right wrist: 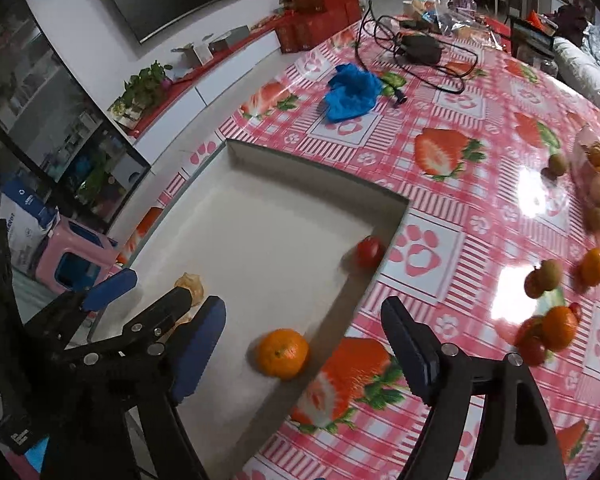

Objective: Organize fruits
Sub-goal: 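Open both grippers to drop the cherry tomato and brown fruit into the tray, then grasp the red tomato with the left gripper while the right gripper grasps an orange mandarin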

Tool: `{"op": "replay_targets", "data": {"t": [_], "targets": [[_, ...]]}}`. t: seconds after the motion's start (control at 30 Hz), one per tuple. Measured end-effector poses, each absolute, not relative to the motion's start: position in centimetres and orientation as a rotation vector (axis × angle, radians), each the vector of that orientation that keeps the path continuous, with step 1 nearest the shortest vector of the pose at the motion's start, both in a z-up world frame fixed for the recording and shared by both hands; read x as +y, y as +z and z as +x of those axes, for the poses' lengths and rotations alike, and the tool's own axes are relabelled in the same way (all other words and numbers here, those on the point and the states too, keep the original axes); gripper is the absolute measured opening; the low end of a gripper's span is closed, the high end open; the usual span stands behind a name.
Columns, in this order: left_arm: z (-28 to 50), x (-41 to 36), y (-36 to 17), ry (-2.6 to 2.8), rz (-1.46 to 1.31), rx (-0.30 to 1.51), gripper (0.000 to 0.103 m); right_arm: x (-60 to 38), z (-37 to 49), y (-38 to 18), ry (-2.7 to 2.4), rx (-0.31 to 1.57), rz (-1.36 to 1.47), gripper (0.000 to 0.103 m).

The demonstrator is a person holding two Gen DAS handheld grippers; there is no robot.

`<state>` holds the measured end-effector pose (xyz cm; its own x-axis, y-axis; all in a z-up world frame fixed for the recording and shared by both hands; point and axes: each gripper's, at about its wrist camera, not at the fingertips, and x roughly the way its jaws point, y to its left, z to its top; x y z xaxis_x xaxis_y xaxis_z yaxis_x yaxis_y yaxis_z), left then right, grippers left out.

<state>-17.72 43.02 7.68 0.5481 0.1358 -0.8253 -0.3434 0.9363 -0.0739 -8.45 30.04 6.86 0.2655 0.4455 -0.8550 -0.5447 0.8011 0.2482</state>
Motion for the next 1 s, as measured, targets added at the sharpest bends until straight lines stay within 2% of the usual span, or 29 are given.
{"op": "replay_targets", "data": {"t": [0.23,0.27,0.3,0.5,0.67,1.0], "targets": [[-16.9,38.7,10.4,0.199,-0.182,0.909,0.080,24.8,-7.4,7.2,0.594,1.122,-0.026,0.083],[-16.8,37.7,10.9,0.183,-0.171,0.898,0.081,24.0,-7.2,7.3,0.581,1.120,-0.021,0.099],[-16.7,36.7,11.2,0.163,-0.162,0.892,0.081,22.7,-6.9,7.5,0.547,1.107,-0.017,0.103],[-15.3,30.3,10.8,0.048,-0.091,0.900,0.081,15.7,-4.7,7.7,0.405,1.101,0.077,0.103],[-13.8,24.4,6.8,-0.008,-0.024,0.966,0.081,9.8,-3.0,6.1,0.250,1.126,0.115,0.103],[-11.0,22.4,1.8,0.022,-0.030,1.037,0.081,4.6,-0.4,1.8,0.111,1.184,0.136,0.103]]}}
